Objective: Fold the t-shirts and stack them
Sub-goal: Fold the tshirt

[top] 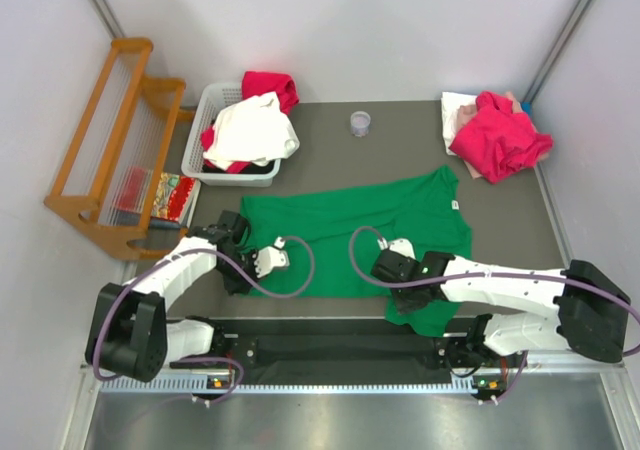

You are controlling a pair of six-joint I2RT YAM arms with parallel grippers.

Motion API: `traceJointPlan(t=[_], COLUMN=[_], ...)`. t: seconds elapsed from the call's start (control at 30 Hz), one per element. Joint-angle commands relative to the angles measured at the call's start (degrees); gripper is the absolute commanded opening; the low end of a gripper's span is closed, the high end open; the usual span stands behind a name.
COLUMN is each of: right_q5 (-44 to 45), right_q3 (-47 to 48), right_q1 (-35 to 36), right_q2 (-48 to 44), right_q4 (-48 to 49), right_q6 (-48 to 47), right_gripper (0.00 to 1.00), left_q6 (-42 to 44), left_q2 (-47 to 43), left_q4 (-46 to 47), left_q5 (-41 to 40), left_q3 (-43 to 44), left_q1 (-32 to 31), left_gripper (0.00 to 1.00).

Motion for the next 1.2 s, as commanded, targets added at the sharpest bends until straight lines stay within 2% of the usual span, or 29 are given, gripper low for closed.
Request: traceJointPlan(t=[0.0,0.17,0.2,0.33,0.37,0.4,0.43,0.6,0.67,0.83,1.17], right_q5=[2.58,3.64,3.47,1.10,-1.78,-3.38,-4.17,-8.57,-9.80,-10.87,-7.00], right_q3=[2.97,3.94,3.77,2.37,1.75,0.44,-0.27,-5.01,-6.68,-8.45,-1.60], right_q1=[-0.96,-1.05,-0.96,-0.96,-0.96,-0.87,-0.70,0.10,0.18,0.80,0.89], right_q2=[-3.26,-6.60,-7.12,-10.46,-10.64,-10.47,-9.95,-11.35,-9.68,-7.05,-2.30], right_q4=[-1.96,-5.21,-6.17,-7.06,-6.54,-6.18,-5.92,-2.23,-0.66,2.61,1.47], right_q6=[-0.48,-0.31,-0.14,0.92,0.92,0.75,1.18,2.77,3.03,3.38,0.13], right_gripper=[0.19,0.06,0.00,0.00,0.08,0.42,0.51,0.60,0.58,0.46,0.41], left_q6=[-0.73,-2.13,-2.66,-3.28,-3.28,-3.28,-3.28,-3.63,-3.63,-3.63,-3.54], left_q2=[2.00,1.57,1.66,1.13,0.87,0.60,0.34,0.25,0.25,0.16,0.16], left_q4=[-0.46,-5.47,-6.70,-8.29,-8.29,-8.12,-7.68,-7.67,-7.85,-8.29,-7.85], left_q5=[-0.62,2.19,2.37,3.25,3.25,2.82,2.64,2.64,2.99,3.08,4.22], left_q3=[7.52,15.19,17.03,18.63,18.10,17.66,17.31,16.34,16.43,16.52,15.03], left_q1=[0.13,0.22,0.22,0.22,0.22,0.22,0.22,0.13,0.22,0.13,0.13], left_gripper=[0.00,0.00,0.00,0.00,0.00,0.00,0.00,0.00,0.00,0.00,0.00])
